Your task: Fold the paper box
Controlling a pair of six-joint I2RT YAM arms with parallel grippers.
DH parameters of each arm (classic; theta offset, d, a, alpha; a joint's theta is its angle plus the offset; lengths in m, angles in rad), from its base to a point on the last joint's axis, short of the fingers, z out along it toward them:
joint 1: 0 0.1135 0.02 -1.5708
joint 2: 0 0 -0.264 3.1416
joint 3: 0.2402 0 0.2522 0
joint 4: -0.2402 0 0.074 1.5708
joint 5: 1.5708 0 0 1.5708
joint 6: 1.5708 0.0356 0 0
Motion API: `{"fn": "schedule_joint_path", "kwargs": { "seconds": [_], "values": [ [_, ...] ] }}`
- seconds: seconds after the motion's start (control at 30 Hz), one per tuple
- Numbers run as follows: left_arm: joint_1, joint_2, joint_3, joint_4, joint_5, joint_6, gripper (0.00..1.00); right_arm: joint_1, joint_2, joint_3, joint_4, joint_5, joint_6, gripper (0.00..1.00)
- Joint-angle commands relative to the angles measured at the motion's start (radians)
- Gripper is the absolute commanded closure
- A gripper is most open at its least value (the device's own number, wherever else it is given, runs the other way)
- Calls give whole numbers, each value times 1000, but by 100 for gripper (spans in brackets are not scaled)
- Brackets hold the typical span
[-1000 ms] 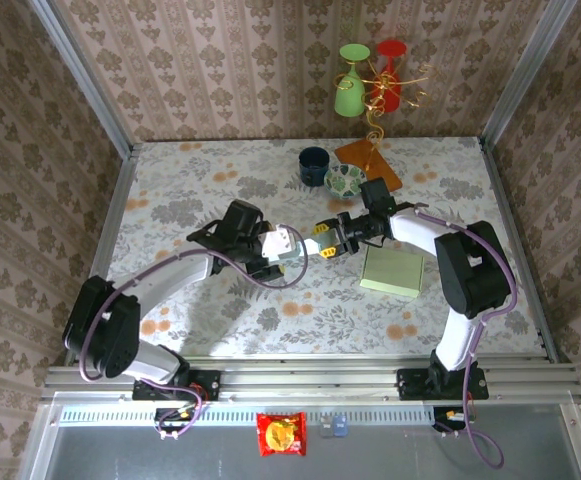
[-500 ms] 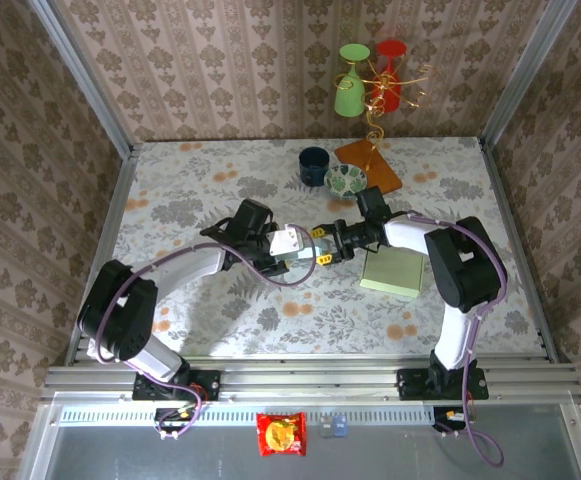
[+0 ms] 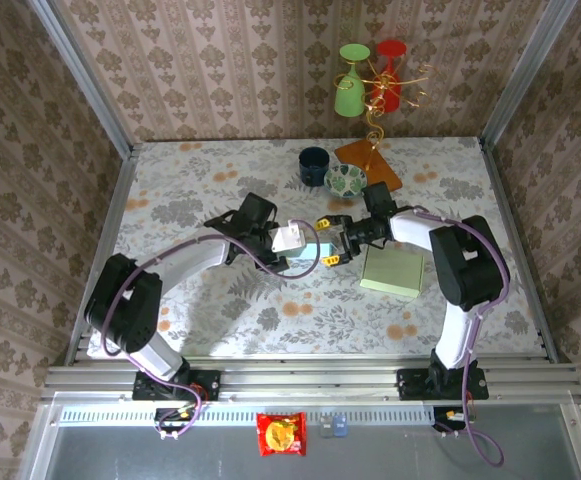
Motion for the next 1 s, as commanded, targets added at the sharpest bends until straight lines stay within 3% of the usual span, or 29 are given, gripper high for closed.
{"fn": "schedule_joint_path", "kwargs": {
  "seconds": [0.0, 0.23, 0.73, 0.83, 0.97],
  "values": [
    [-4, 22, 40, -93, 24, -20, 36, -10, -48, 34, -114, 10, -78, 20],
    [14, 59, 94, -118, 26, -90, 37, -31, -112, 65, -236, 62, -186, 18],
    [85, 181, 234, -210, 106, -146, 41, -46, -95, 133, -191, 170, -155, 19],
    [89, 183, 242, -213, 122, -143, 40, -62, -129, 177, -264, 256, -286, 22],
    [93, 182, 244, -217, 132, -140, 39, -68, -216, 235, -403, 436, -645, 33]
  ]
}}
